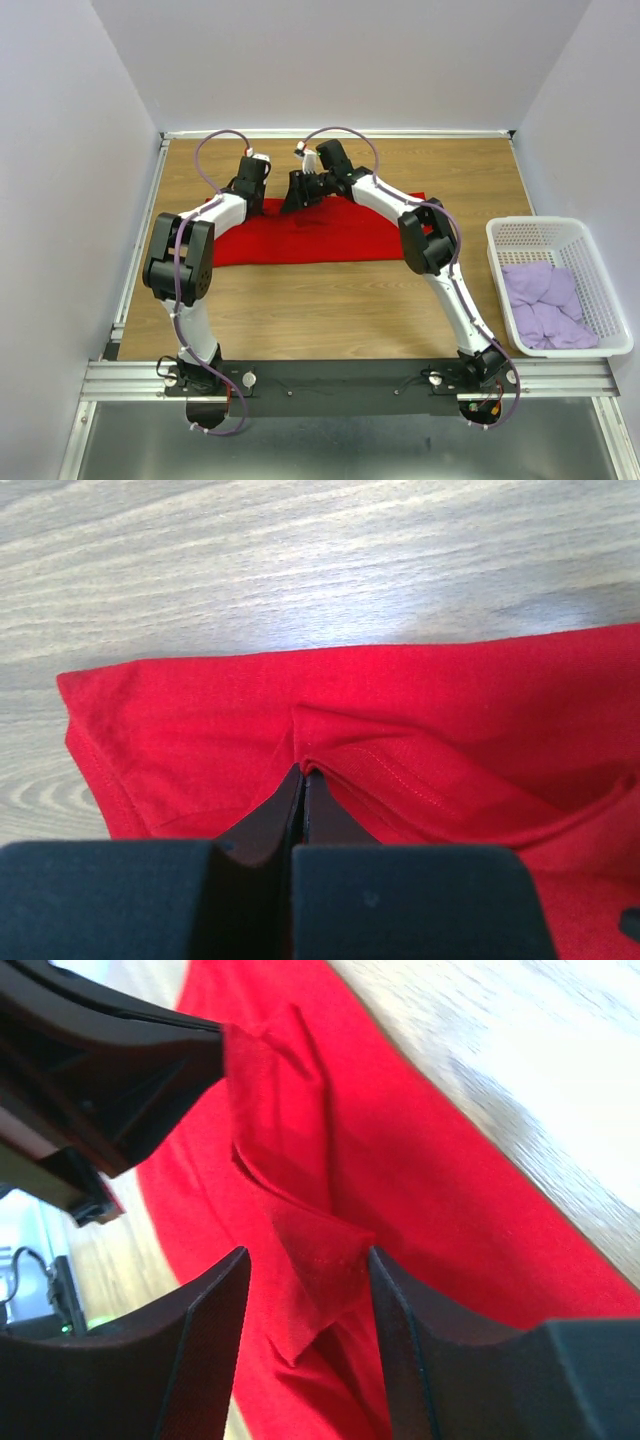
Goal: Fold and stack the t-shirts
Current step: Fold the tshirt
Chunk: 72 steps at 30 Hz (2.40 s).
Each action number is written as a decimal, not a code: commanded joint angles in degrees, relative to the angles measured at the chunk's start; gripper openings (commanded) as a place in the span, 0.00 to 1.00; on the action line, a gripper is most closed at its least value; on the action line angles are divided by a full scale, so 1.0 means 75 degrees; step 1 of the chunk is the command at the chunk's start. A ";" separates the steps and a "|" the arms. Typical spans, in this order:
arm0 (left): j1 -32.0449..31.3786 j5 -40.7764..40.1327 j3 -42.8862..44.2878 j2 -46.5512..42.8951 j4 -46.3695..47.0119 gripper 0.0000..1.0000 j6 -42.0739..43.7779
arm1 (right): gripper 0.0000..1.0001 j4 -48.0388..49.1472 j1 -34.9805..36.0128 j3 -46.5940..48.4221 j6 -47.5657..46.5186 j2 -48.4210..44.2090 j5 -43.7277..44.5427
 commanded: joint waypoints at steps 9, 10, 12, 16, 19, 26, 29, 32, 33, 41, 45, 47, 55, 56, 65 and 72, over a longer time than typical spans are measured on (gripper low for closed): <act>-0.0008 -0.0488 0.0065 -0.0318 -0.0020 0.01 -0.0035 | 0.54 0.0119 0.0040 0.0135 -0.0119 -0.0083 -0.0736; -0.0008 -0.0523 0.0065 -0.0330 -0.0008 0.01 -0.0047 | 0.53 0.0119 0.0052 0.0111 -0.0131 -0.0106 -0.0817; -0.0008 -0.0547 0.0042 -0.0377 -0.0008 0.01 -0.0036 | 0.51 0.0119 0.0040 0.0041 -0.0178 -0.0177 -0.0888; -0.0008 -0.0675 -0.0029 -0.0447 -0.0008 0.00 -0.0001 | 0.47 0.0119 0.0052 -0.0205 -0.0260 -0.0341 -0.0994; -0.0008 -0.0711 -0.0227 -0.0610 0.0015 0.01 -0.0036 | 0.47 0.0131 0.0099 -0.0427 -0.0365 -0.0505 -0.1041; -0.0008 -0.0641 -0.0345 -0.0716 0.0015 0.02 -0.0117 | 0.48 0.0131 0.0169 -0.0545 -0.0459 -0.0669 -0.0947; -0.0008 -0.0536 -0.0380 -0.0693 0.0015 0.02 -0.0129 | 0.49 0.0143 0.0169 -0.0440 -0.0471 -0.0658 -0.0889; -0.0008 -0.0488 -0.0404 -0.0600 0.0027 0.02 -0.0118 | 0.50 0.0166 0.0169 -0.0241 -0.0401 -0.0576 -0.0876; -0.0008 -0.0488 -0.0404 -0.0565 0.0039 0.02 -0.0118 | 0.50 0.0178 0.0181 -0.0171 -0.0389 -0.0506 -0.0888; -0.0008 -0.0383 -0.0333 -0.0494 0.0039 0.02 -0.0165 | 0.50 0.0260 0.0193 0.0169 -0.0260 -0.0353 -0.1005; -0.0008 -0.0383 -0.0333 -0.0482 0.0039 0.02 -0.0164 | 0.50 0.0306 0.0204 0.0310 -0.0190 -0.0271 -0.1134; -0.0008 -0.0371 -0.0333 -0.0494 0.0039 0.02 -0.0165 | 0.50 0.0295 0.0228 0.0276 -0.0178 -0.0259 -0.1204; -0.0008 -0.0617 -0.0439 -0.0506 0.0015 0.02 -0.0164 | 0.45 0.0318 0.0357 -0.0182 -0.0307 -0.0552 -0.1287; -0.0008 -0.0640 -0.0450 -0.0506 0.0015 0.02 -0.0165 | 0.44 0.0318 0.0380 -0.0217 -0.0319 -0.0575 -0.1310; -0.0008 -0.1050 -0.0591 -0.0529 0.0050 0.04 -0.0106 | 0.34 0.0330 0.0474 -0.0955 -0.0459 -0.0809 -0.1380; -0.0008 -0.1507 -0.0696 -0.0494 0.0097 0.19 -0.0118 | 0.34 0.0330 0.0521 -0.1553 -0.0647 -0.0974 -0.1310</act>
